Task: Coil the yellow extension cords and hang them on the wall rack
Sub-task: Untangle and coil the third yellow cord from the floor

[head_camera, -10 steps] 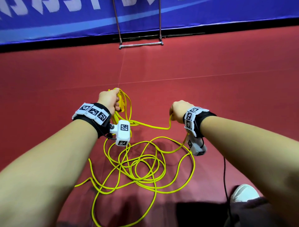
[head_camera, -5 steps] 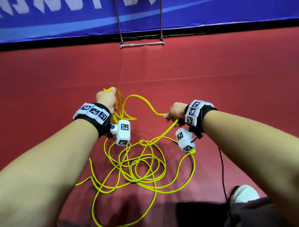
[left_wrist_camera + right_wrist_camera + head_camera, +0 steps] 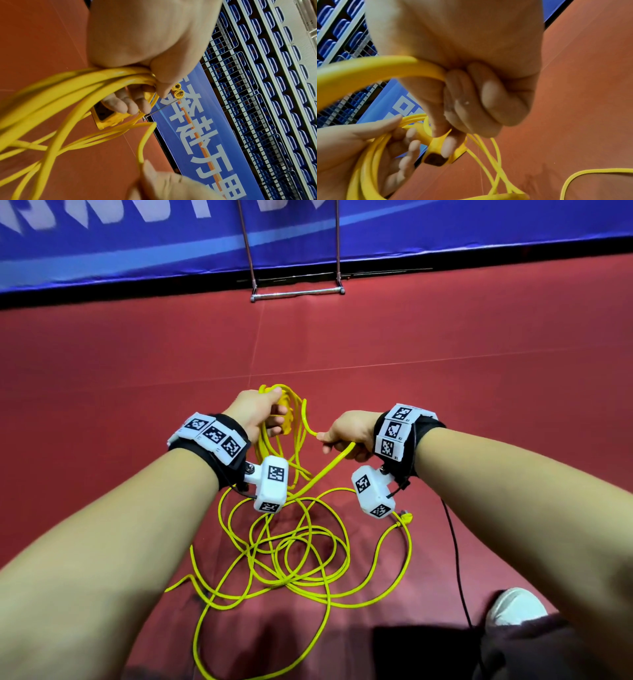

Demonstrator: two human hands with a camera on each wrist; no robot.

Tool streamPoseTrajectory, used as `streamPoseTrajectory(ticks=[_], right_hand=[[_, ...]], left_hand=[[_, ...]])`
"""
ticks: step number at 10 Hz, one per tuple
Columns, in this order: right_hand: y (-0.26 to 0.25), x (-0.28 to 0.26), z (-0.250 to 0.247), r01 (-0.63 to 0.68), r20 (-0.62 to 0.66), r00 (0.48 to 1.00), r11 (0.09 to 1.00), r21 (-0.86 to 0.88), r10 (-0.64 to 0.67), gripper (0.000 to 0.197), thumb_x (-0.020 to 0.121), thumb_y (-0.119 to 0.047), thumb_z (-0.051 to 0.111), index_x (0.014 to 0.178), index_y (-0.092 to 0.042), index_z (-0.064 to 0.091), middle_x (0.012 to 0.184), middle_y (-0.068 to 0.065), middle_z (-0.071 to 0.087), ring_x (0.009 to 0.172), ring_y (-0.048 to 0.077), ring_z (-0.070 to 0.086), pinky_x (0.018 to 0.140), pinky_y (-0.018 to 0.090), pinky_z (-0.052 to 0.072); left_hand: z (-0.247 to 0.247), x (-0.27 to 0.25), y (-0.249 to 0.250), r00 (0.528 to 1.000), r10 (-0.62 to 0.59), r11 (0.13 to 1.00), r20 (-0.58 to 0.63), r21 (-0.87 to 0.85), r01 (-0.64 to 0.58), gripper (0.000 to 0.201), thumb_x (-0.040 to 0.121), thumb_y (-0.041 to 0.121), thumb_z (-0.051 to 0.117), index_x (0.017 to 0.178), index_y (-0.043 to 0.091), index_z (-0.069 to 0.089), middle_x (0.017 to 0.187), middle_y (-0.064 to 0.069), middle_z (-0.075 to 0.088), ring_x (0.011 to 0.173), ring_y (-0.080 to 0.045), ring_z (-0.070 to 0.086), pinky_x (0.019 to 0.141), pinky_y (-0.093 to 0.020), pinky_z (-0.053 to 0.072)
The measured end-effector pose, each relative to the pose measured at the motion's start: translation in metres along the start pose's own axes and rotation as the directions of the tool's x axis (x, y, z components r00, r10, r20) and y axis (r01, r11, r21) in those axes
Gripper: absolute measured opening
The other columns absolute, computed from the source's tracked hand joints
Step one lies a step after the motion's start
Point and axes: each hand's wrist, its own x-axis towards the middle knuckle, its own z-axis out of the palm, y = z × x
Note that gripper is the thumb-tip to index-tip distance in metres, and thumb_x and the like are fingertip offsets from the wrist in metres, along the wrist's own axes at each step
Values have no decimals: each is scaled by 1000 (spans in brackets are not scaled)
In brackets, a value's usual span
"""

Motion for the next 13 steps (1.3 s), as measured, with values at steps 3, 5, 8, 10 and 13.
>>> streamPoseTrajectory(ticks=[3,5,8,10,13], right_hand=[[-12,-12,6,138,108,983,983,117,-151,37,104,-34,43,80,-10,58,44,-6,23,35,10,19,42,14,17],[-15,-14,11,160,88,982,983,87,-167,37,101,-35,50,77,-9,61,46,-5,25,38,11,21,42,15,18],[-14,-7,8,282,84,942,904,322,-324,16,96,-2,54,83,-11,54,46,3,38,61,23,68,59,31,56],[1,-5,8,322,142,915,897,303,-377,19,94,8,49,86,-7,57,46,5,41,52,23,65,69,38,60],[55,8,-15,190,2,982,981,-34,-190,14,91,1,61,84,-11,63,64,11,50,45,17,54,55,28,52]], left_hand=[[21,-15,3,983,-88,995,162,-21,93,24,105,31,44,93,14,57,75,-6,71,55,-19,67,63,-32,58],[27,-22,7,979,-120,990,164,-52,130,26,105,30,42,85,16,52,56,2,57,56,-15,60,46,-24,54],[6,-8,15,994,-107,910,34,-398,112,30,106,25,40,77,17,45,48,4,33,36,-14,34,60,-33,49],[-17,-10,24,971,-55,924,-232,-380,-38,29,100,10,37,72,19,39,44,5,33,35,-12,27,45,-22,36],[-60,-13,23,928,-49,938,-370,-336,-84,31,101,21,32,71,22,39,63,4,38,48,-10,36,46,-22,30]])
